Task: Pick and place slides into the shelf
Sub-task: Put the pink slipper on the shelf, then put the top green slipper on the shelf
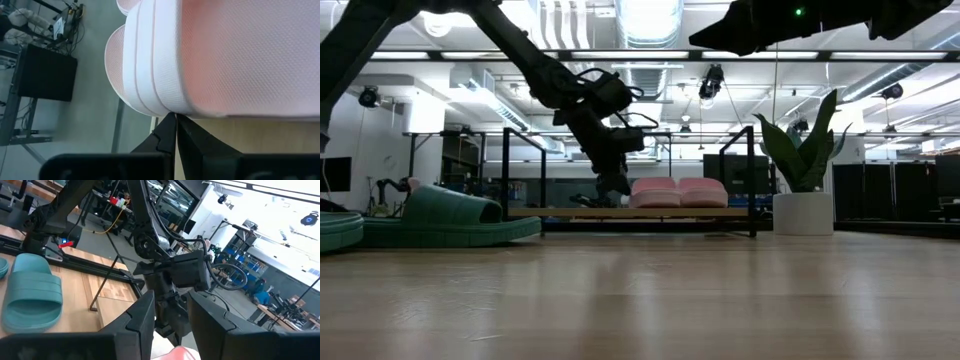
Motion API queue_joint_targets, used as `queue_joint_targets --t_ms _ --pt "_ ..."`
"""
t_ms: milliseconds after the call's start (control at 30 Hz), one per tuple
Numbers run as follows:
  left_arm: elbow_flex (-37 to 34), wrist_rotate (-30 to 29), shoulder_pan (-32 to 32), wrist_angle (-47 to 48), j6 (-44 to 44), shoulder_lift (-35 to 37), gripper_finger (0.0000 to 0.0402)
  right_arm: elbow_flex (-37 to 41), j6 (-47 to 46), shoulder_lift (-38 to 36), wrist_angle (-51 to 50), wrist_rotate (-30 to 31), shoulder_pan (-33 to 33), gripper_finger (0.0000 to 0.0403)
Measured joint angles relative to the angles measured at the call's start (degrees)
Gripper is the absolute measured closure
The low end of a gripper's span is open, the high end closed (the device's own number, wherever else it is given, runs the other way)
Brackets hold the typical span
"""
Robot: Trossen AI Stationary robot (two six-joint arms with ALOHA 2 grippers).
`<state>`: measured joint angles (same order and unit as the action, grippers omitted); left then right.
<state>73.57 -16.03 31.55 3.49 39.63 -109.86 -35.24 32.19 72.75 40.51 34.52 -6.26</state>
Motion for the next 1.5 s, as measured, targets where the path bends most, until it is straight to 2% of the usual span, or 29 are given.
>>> queue_joint_targets --t_ms 467,600,800,933,1333,1500 --pt "0.11 1.09 -0.06 2.42 0.19 1.20 0.0401 0.43 -0.01 0.02 -0.02 0.00 0.01 0.0296" --pt "0.12 2.23 -0.27 4.70 0.14 4.13 0.0394 0.63 -0.01 0.02 0.01 0.00 0.02 0.0296" --pt "0.10 7.55 -2.25 14.44 -3.75 11.20 0.0358 0.66 0.89 0.02 0.11 0.02 0.02 0.0296" --pt "0.07 8.66 -5.77 21.69 -8.08 16.79 0.0344 0.66 1.57 0.02 0.34 0.02 0.02 0.0296" --pt "-0.11 8.50 -20.42 34.08 -20.76 32.97 0.0343 0.66 2.38 0.02 0.44 -0.01 0.02 0.0296" --pt "-0.65 8.99 -25.59 37.82 -30.80 36.98 0.0343 0.66 2.38 0.02 0.39 -0.04 0.02 0.0296"
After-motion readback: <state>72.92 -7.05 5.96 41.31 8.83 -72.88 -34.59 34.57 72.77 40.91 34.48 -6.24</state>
